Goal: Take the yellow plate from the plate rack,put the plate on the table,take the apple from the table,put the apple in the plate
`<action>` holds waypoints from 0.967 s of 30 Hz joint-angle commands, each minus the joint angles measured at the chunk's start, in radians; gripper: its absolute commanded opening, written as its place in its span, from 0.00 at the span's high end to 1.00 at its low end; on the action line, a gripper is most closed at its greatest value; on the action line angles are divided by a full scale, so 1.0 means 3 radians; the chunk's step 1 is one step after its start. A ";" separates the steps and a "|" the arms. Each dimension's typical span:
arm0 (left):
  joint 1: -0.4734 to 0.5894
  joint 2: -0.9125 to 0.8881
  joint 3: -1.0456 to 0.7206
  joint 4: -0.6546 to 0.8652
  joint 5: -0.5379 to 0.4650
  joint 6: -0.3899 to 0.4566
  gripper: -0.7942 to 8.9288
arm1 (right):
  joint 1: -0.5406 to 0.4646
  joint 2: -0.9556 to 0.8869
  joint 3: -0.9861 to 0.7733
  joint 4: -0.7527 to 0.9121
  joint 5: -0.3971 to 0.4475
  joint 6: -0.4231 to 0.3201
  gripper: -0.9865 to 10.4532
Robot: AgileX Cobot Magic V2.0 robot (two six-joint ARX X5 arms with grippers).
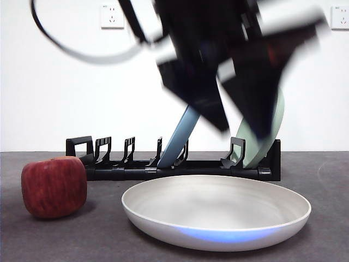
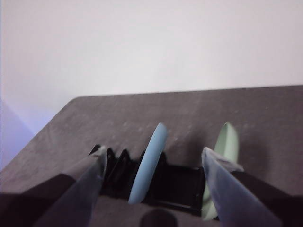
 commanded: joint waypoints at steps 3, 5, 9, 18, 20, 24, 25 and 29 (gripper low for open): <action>0.0425 -0.0553 -0.0011 0.0058 -0.0116 -0.0079 0.63 | 0.0253 0.0167 0.0006 0.0048 -0.0259 0.0017 0.61; 0.0643 -0.0802 -0.0011 0.0034 -0.0188 -0.0078 0.63 | 0.0397 0.0264 0.0006 0.0052 -0.0251 -0.0010 0.61; 0.1177 -0.1320 -0.0011 -0.0058 -0.0254 -0.0067 0.63 | 0.0805 0.0525 0.0006 0.0103 -0.0249 -0.0075 0.61; 0.2368 -0.2332 -0.0011 -0.0256 -0.0287 0.0015 0.63 | 0.1757 0.1310 0.0102 0.0290 -0.0183 -0.0262 0.61; 0.2562 -0.2528 -0.0011 -0.0322 -0.0284 0.0022 0.63 | 0.1929 0.1530 0.0211 0.0224 -0.0093 -0.0369 0.61; 0.2801 -0.2861 -0.0011 -0.0491 -0.0280 0.0056 0.63 | 0.2299 0.2045 0.0558 0.0038 0.0229 -0.0612 0.52; 0.2834 -0.2944 -0.0011 -0.0547 -0.0280 0.0085 0.63 | 0.2394 0.2205 0.0696 -0.0034 0.0351 -0.0698 0.50; 0.2866 -0.3170 -0.0011 -0.0838 -0.0280 0.0095 0.63 | 0.2719 0.2843 0.1195 -0.0216 0.0758 -0.0968 0.49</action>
